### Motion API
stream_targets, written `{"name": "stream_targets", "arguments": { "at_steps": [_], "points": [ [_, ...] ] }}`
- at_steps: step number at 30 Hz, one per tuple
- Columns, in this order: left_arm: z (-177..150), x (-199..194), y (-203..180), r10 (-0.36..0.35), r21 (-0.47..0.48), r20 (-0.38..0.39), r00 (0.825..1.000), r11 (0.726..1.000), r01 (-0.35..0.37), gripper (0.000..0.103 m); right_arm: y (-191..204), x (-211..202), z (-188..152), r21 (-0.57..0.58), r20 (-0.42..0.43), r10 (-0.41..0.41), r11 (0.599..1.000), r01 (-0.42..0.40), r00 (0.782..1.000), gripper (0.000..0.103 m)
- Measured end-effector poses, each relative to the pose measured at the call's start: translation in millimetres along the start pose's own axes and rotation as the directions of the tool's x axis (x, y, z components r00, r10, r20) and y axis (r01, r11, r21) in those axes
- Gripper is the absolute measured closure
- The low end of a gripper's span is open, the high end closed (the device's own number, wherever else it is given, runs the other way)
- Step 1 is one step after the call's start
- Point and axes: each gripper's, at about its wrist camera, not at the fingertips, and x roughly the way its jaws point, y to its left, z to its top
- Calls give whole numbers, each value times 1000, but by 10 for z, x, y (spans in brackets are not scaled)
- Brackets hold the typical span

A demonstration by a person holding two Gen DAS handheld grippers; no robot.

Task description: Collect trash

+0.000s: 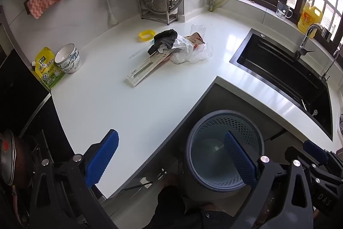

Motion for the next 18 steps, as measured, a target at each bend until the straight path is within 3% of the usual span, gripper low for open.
{"name": "stream_targets", "arguments": {
  "at_steps": [18],
  "points": [
    [59,-32,76,-5,-2,-2,1000,1000,5,6,1,-19,15,-9,10,4,1000,-4,1000,33]
  ]
}}
